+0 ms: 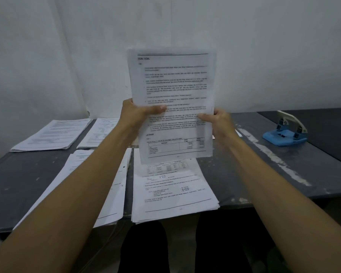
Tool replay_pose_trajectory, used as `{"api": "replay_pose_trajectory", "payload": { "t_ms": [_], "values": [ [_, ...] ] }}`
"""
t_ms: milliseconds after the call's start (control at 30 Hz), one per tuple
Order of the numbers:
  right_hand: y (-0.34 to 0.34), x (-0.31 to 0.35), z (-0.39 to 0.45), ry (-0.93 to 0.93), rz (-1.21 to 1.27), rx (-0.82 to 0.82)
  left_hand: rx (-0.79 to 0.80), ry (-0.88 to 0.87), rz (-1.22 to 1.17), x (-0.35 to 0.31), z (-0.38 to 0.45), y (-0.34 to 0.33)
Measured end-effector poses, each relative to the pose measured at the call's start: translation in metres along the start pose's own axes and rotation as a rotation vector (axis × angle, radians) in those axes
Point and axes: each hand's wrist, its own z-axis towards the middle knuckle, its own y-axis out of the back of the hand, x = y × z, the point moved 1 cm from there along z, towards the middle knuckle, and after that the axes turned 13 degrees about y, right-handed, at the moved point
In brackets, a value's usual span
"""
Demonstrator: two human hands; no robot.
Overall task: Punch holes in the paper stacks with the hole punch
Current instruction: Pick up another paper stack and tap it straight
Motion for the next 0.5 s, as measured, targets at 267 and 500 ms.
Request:
{"api": "replay_pose_trajectory", "payload": {
  "t_ms": [267,500],
  "values": [
    [0.052,0.012,0.021,-0.051,-0.024,-0.045,0.198,0.091,-0.062,-0.01,0.036,-0.049],
    [0.106,0.004,0.028,-0.131,-0.07,-0.006,0.241,0.091,-0.002,0.016,0.057,-0.101]
  ]
}}
